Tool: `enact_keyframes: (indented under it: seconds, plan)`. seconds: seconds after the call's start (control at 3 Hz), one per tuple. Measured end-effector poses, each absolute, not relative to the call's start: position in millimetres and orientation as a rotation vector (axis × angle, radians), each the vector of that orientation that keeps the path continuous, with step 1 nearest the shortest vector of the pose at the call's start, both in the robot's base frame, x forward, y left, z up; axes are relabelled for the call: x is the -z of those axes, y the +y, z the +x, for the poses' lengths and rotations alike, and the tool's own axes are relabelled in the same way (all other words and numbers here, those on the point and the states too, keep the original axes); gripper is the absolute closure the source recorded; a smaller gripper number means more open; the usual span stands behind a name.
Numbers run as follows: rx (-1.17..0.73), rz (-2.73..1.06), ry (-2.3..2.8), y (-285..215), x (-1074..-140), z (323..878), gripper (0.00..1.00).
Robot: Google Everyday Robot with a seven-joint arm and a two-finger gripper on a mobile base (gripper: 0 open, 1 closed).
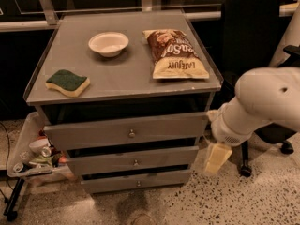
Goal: Open middle drawer
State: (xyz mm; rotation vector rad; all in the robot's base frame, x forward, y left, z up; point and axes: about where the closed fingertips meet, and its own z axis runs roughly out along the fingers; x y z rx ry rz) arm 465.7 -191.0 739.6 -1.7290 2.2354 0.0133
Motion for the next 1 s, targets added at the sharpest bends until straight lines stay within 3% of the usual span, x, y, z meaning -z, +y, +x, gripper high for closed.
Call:
enact_keyframes:
  seconds: [0.67, 1.0]
  plan:
    - [-0.240, -1.735, 2.228, -137, -634, 445, 0.00]
    - [-0.240, -1.735, 2.228, -137, -634, 445, 0.00]
